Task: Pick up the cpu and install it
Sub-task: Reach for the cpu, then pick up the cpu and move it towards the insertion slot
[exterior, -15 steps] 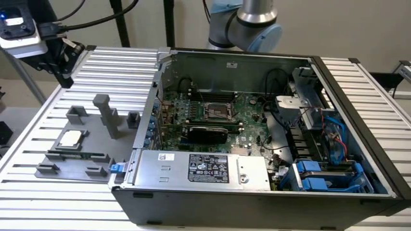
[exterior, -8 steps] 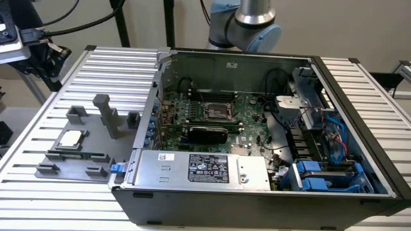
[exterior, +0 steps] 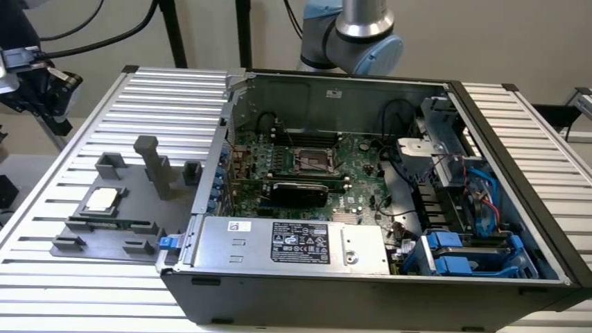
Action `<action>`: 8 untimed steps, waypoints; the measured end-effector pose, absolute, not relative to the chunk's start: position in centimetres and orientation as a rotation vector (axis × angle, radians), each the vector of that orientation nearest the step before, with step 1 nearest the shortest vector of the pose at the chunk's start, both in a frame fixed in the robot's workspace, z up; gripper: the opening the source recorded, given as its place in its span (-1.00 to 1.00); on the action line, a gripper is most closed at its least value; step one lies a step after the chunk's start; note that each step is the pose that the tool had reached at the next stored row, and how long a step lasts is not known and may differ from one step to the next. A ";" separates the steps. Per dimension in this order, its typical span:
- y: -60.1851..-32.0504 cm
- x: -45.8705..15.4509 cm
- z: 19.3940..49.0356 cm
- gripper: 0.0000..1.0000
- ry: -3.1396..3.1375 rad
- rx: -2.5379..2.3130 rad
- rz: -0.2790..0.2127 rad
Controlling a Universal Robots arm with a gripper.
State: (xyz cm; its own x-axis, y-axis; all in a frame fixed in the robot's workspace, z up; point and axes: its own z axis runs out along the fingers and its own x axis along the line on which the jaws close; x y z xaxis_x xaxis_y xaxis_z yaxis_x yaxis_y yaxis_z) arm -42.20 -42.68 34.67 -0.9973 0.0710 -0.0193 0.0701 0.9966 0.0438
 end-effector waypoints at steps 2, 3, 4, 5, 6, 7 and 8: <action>-42.7 -42.2 34.7 -0.79 3.118 0.110 0.067; -42.7 -42.2 34.7 -0.79 3.118 0.110 0.067; -42.7 -42.2 34.7 -0.79 3.118 0.110 0.067; -42.7 -42.2 34.7 -0.79 3.118 0.110 0.067; -42.7 -42.2 34.7 -0.79 3.118 0.110 0.067; -42.7 -42.2 34.7 -0.79 3.118 0.110 0.067; -42.7 -42.2 34.7 -0.79 3.118 0.110 0.067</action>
State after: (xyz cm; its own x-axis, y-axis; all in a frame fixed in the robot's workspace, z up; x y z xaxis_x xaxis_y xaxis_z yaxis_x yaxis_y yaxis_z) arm -42.20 -42.68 34.67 -0.9973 0.0711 -0.0193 0.0702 0.9966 0.0438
